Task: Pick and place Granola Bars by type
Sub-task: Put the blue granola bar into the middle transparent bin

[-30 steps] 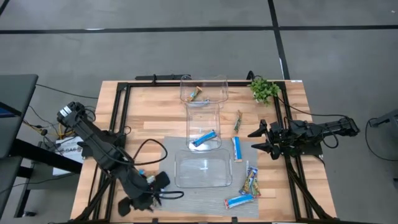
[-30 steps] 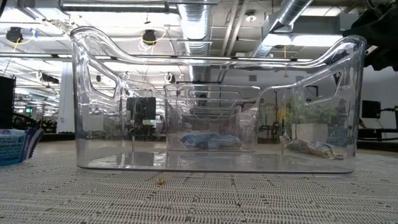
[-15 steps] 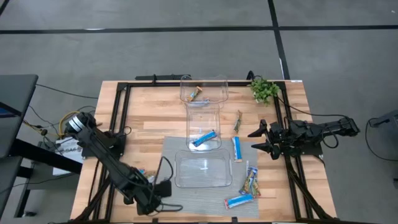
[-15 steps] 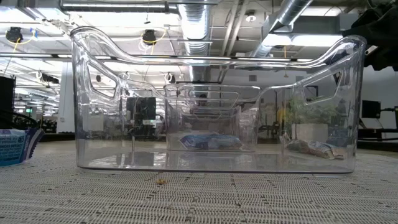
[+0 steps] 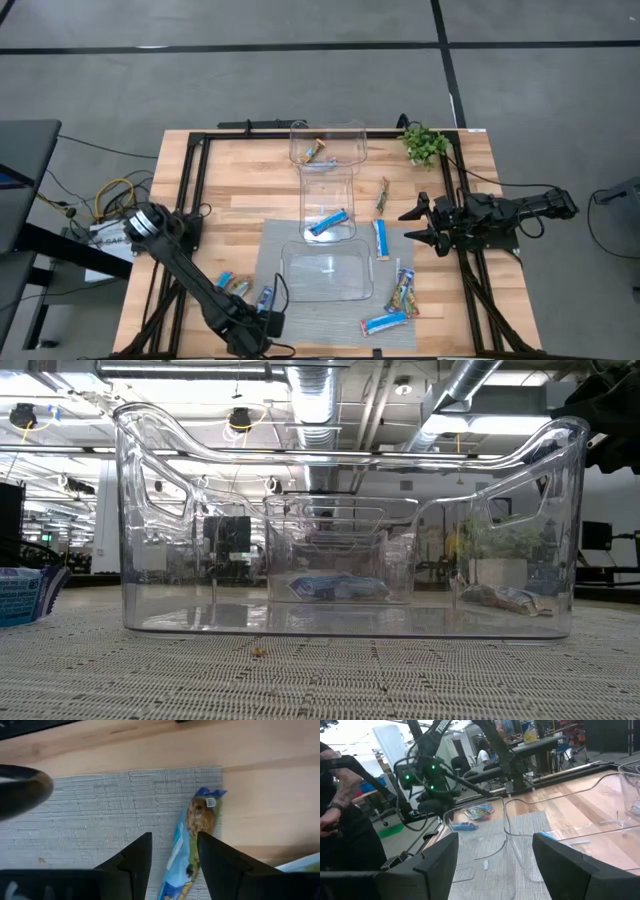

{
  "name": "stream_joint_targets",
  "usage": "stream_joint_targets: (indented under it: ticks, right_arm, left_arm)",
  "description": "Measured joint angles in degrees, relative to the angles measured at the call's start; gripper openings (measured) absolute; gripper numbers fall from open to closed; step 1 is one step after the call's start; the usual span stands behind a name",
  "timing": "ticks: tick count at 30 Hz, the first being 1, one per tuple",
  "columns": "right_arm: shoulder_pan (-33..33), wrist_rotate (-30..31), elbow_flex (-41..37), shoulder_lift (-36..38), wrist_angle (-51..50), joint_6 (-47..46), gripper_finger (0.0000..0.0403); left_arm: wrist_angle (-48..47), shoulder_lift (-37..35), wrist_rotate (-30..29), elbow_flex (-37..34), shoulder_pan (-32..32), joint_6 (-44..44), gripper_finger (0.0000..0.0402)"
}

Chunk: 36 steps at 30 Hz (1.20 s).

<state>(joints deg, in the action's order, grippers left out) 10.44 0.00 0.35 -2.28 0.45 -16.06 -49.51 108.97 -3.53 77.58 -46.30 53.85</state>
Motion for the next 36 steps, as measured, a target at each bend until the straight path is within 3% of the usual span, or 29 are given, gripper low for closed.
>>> stream_joint_targets:
  ticks: [22,32,36]
  right_arm:
    - [0.02,-0.01,-0.01,-0.02,0.00,0.01,0.0249]
    - [0.01,-0.01,0.00,0.00,-0.02,0.00,0.0249]
    - [0.00,-0.01,0.01,0.00,0.00,-0.01,0.0249]
  left_arm:
    - [1.65,0.69,0.44,-5.57,-0.02,3.10,0.0148]
    - [2.00,0.68,1.56,-5.57,0.04,-0.36,0.0049]
    - [2.05,-0.05,2.35,-5.57,0.00,-3.95,0.0037]
